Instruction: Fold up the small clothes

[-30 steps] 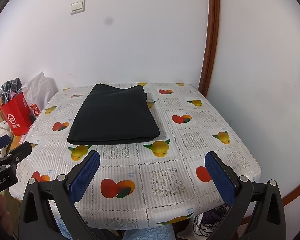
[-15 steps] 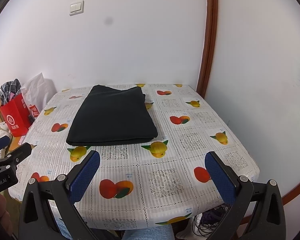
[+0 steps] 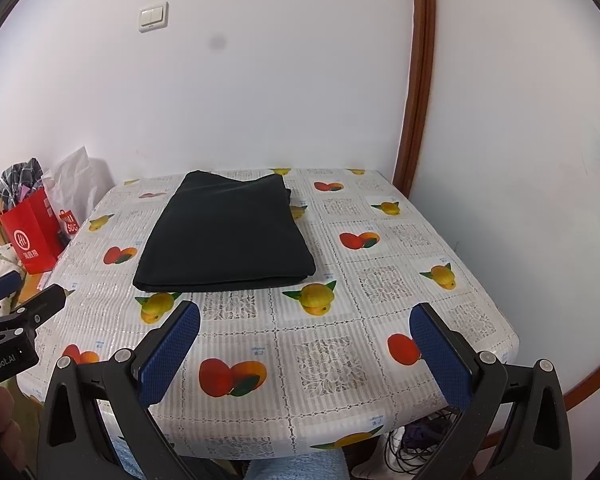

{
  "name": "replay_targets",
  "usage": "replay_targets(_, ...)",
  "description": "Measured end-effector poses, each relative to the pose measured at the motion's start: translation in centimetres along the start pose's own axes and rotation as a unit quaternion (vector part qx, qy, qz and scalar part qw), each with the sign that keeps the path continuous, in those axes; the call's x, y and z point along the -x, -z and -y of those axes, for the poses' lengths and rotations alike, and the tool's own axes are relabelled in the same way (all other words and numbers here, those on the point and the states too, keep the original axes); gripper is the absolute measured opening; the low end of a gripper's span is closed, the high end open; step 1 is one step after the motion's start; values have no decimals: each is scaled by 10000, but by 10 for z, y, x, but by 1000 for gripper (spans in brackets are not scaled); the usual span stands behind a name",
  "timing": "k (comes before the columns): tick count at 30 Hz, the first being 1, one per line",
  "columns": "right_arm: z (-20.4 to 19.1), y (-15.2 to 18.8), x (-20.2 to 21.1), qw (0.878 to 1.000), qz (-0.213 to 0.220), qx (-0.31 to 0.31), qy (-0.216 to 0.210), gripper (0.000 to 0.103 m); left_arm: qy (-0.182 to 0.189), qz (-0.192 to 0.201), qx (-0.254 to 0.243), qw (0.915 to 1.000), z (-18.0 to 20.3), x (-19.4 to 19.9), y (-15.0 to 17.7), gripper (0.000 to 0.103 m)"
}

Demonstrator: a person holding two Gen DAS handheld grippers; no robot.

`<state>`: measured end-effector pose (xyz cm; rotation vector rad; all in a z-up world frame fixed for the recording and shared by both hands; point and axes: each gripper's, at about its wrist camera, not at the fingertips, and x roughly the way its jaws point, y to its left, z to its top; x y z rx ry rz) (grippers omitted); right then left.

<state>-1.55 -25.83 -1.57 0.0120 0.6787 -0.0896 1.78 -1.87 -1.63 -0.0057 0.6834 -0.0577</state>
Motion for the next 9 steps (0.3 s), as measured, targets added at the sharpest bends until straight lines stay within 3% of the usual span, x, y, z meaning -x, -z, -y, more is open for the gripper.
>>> replay_targets(9, -1, 0, -2, 10000, 1, 33, 31, 103, 38, -15, 55, 10000, -2, -7, -2, 92)
